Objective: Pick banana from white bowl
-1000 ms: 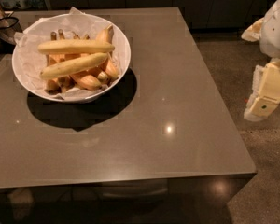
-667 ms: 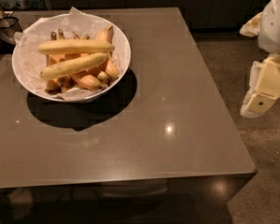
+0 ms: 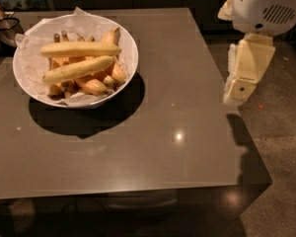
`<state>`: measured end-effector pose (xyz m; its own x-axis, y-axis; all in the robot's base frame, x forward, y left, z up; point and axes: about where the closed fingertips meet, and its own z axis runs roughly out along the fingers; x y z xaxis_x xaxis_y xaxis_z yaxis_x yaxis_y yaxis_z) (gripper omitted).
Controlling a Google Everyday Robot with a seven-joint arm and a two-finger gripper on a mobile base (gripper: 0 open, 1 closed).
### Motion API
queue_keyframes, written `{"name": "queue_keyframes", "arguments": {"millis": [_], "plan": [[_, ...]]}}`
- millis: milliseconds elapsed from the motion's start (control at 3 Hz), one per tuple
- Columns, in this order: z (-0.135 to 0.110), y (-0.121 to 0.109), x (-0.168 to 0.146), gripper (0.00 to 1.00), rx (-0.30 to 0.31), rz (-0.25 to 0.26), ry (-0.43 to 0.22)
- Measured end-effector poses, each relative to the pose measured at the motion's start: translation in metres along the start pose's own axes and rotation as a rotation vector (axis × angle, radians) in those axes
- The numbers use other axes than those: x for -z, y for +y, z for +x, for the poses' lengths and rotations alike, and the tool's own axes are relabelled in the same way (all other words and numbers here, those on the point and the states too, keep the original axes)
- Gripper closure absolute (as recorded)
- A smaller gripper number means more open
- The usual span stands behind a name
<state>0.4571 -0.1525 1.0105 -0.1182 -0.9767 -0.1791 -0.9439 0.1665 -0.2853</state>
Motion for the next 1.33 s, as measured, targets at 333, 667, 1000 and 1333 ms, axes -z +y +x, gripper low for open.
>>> {"name": "queue_keyframes", "arguments": {"millis": [333, 667, 1000, 1333], "plan": [[-0.004, -0.002, 0.001, 0.0, 0.006, 0.012, -0.007], [-0.009, -0.005, 0.0, 0.0, 0.006, 0.01, -0.027], [-0.034, -0.023, -0.004, 0.0, -0.017, -0.014, -0.052], [-0.081, -0.06, -0.008, 0.0, -0.013, -0.026, -0.079]]}}
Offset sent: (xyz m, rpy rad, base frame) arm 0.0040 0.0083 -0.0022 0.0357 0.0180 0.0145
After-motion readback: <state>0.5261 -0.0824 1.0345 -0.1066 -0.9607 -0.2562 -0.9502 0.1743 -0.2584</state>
